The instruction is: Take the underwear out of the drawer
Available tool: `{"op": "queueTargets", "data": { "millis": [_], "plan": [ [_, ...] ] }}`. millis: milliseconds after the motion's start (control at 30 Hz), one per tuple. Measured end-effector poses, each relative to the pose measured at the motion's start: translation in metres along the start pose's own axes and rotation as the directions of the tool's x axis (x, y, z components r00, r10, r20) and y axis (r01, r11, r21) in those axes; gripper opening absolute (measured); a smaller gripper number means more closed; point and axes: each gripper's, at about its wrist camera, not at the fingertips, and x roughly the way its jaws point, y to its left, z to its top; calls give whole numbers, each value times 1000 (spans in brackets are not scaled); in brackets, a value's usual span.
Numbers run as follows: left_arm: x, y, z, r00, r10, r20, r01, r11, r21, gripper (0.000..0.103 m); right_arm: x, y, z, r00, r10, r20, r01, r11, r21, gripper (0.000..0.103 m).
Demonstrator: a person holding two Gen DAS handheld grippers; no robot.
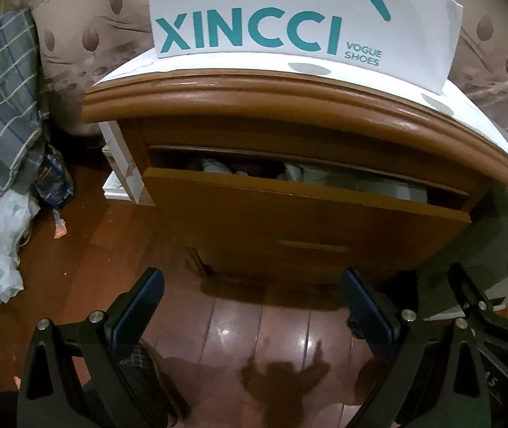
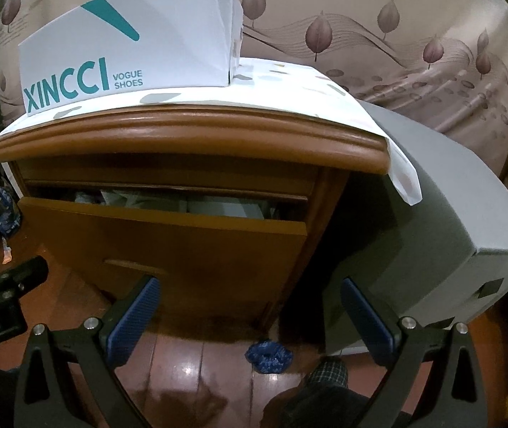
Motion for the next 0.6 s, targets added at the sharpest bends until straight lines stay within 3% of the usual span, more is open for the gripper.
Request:
{"op": "queueTargets", "data": {
  "millis": [500, 600],
  "plan": [
    [6, 5, 3, 999, -29, -27, 27, 997, -71, 100, 1, -2, 1, 1000, 12, -8, -12, 1000, 21, 103],
    [4, 10, 4, 998, -62, -22, 59, 993, -104, 100, 1, -3, 1, 1000, 15, -12, -14, 999, 30, 103]
  ]
}}
